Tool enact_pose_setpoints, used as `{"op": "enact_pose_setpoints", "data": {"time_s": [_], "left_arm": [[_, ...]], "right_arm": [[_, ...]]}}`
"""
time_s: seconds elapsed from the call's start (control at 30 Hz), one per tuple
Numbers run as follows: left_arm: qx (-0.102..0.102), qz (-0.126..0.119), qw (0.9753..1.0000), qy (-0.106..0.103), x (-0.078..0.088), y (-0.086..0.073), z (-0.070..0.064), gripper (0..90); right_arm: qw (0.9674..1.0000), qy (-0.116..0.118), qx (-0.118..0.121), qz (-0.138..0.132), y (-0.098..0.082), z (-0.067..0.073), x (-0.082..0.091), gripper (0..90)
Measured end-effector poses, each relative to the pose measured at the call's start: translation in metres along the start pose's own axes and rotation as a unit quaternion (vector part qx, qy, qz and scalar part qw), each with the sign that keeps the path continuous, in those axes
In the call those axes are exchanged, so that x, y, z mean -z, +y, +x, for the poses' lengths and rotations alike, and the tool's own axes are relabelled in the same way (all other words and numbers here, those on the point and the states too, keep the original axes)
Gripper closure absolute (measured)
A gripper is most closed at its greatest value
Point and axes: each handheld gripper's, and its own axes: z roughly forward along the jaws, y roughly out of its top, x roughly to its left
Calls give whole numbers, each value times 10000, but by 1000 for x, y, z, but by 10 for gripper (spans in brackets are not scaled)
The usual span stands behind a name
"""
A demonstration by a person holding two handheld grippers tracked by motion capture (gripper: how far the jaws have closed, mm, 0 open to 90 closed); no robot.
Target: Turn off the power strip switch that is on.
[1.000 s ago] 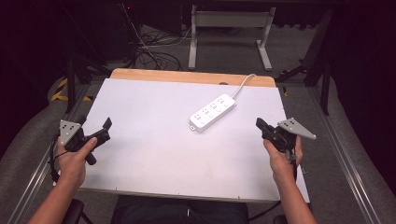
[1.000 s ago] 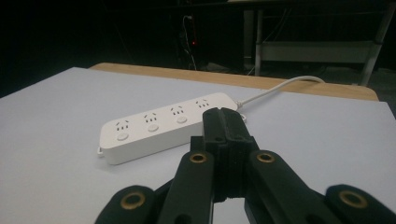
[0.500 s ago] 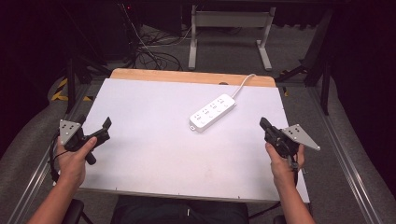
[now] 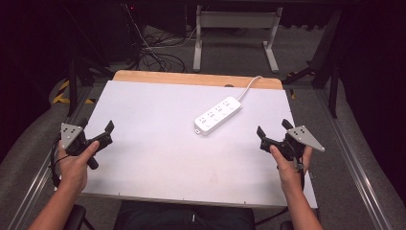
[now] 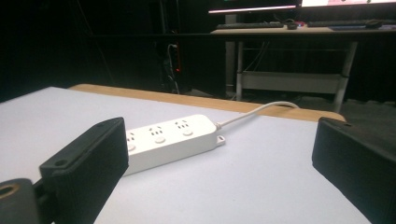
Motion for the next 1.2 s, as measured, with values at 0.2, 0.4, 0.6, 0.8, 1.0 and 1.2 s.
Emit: {"op": "enact_pose_setpoints", "data": {"time_s": [0.2,0.4,0.6,0.8,1.0,1.2], "left_arm": [[13,-16,10000,-10,0,0,0,84],[13,-10,10000,-28,-1,0,-1,84],[-23,-17,10000,-44,2,0,-2,84],[-29,-46,10000,-2,7,0,0,84],[-12,-44,10000,11,8,0,0,84],[3,-29,10000,8,5,0,0,84]], "right_arm": [[9999,94,92,53,-1,3,-2,30],[9999,102,100,76,-1,3,-1,30],[9995,237,91,189,-4,1,-3,39],[9995,229,112,170,-3,3,-4,40],[9994,254,136,173,-2,5,-5,38],[9994,251,92,210,-3,3,-6,39]]}}
